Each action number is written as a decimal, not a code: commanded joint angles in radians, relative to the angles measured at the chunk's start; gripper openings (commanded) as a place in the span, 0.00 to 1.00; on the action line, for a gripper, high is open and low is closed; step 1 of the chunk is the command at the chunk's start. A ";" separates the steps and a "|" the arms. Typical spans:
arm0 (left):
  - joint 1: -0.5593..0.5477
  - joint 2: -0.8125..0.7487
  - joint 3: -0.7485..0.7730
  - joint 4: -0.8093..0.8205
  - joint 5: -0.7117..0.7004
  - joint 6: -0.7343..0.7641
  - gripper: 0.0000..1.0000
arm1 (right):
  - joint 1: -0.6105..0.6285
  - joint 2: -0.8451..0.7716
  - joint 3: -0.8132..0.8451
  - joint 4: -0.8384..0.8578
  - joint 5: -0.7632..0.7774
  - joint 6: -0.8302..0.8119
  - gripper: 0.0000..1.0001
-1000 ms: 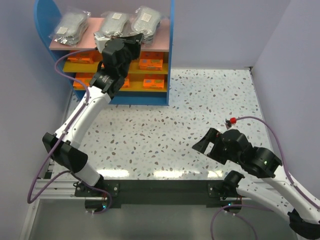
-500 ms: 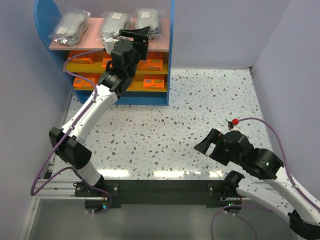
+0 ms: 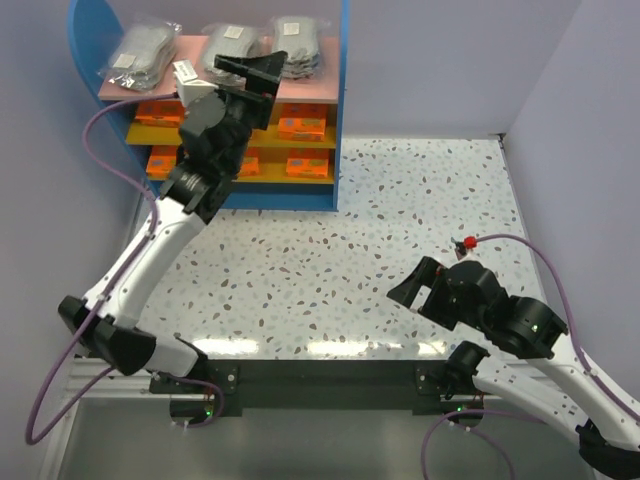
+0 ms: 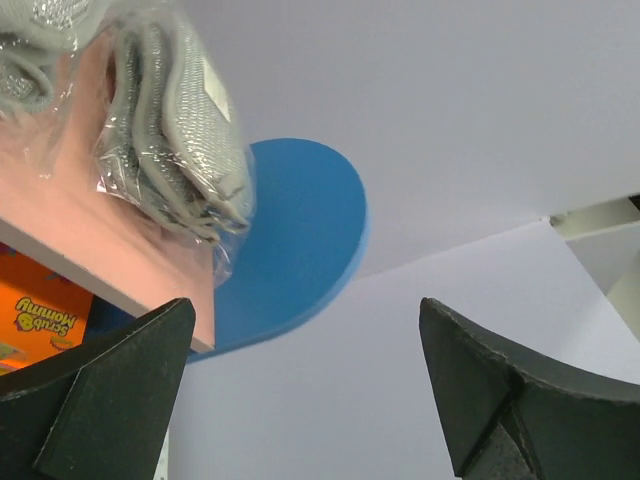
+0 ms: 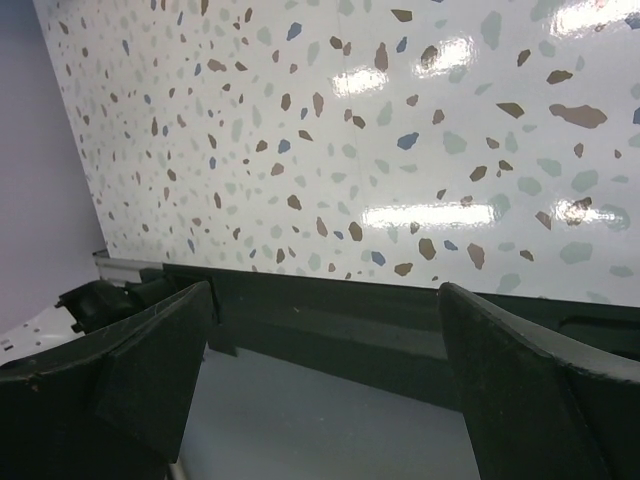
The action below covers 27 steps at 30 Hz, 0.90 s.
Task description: Place and organize the cleaning sponges onto the shelf
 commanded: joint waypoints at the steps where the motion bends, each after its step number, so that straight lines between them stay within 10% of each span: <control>1: -0.001 -0.186 -0.092 0.035 0.095 0.158 1.00 | -0.002 -0.001 0.010 0.053 0.003 -0.037 0.98; 12: -0.001 -0.515 -0.339 -0.367 0.199 0.391 1.00 | 0.000 0.058 0.032 0.162 -0.028 -0.211 0.98; 27: -0.001 -0.626 -0.207 -0.688 0.158 0.564 1.00 | 0.000 0.236 0.108 0.130 0.138 -0.288 0.98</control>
